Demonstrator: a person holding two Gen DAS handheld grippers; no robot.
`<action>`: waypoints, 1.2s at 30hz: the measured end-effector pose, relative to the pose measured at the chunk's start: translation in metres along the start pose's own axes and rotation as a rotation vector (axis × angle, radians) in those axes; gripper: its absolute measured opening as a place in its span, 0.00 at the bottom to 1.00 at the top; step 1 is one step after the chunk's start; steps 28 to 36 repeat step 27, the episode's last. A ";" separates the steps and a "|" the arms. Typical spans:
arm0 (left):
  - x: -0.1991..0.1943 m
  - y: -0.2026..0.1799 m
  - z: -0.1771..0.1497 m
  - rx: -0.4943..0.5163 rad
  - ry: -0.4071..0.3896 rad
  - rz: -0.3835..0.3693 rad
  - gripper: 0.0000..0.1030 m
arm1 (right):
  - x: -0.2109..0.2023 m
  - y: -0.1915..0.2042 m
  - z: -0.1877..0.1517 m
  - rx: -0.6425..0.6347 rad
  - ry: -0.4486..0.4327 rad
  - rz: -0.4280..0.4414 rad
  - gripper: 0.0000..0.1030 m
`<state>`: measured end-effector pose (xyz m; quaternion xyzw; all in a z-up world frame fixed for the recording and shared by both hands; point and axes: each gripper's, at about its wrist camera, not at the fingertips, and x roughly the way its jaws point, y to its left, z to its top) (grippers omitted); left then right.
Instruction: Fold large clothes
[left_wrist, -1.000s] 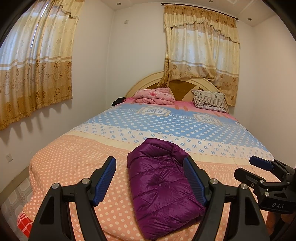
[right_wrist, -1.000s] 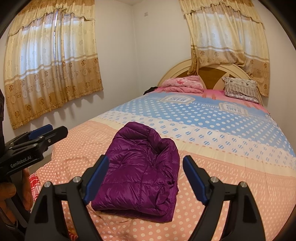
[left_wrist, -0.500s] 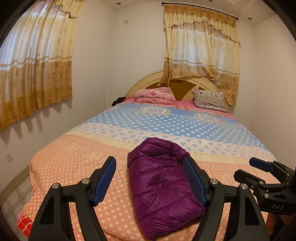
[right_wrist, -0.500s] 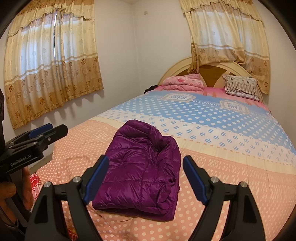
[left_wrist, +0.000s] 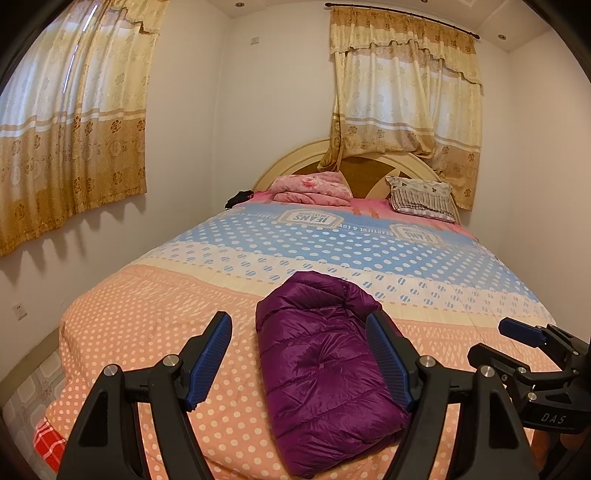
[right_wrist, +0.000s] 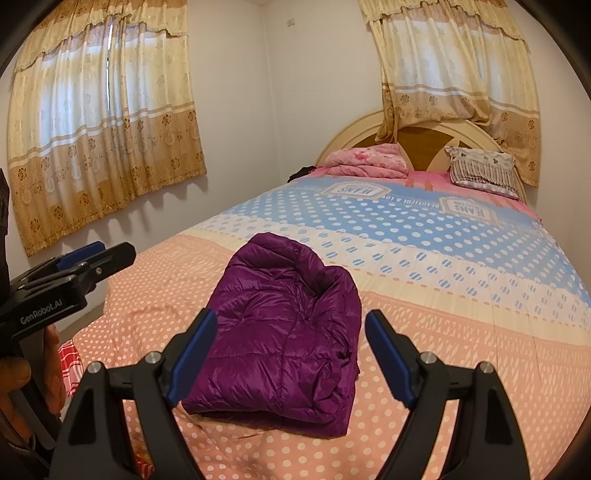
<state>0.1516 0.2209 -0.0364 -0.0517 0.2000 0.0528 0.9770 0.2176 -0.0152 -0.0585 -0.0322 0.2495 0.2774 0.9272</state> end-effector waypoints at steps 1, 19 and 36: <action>0.000 0.001 0.001 -0.005 0.000 0.003 0.73 | 0.000 0.000 0.000 0.000 0.000 -0.002 0.82; 0.000 -0.006 0.000 0.023 -0.003 0.001 0.84 | 0.000 0.000 -0.006 -0.010 0.014 0.007 0.82; -0.002 -0.001 -0.002 0.010 -0.023 0.013 0.87 | -0.002 -0.003 -0.009 -0.005 0.017 0.006 0.82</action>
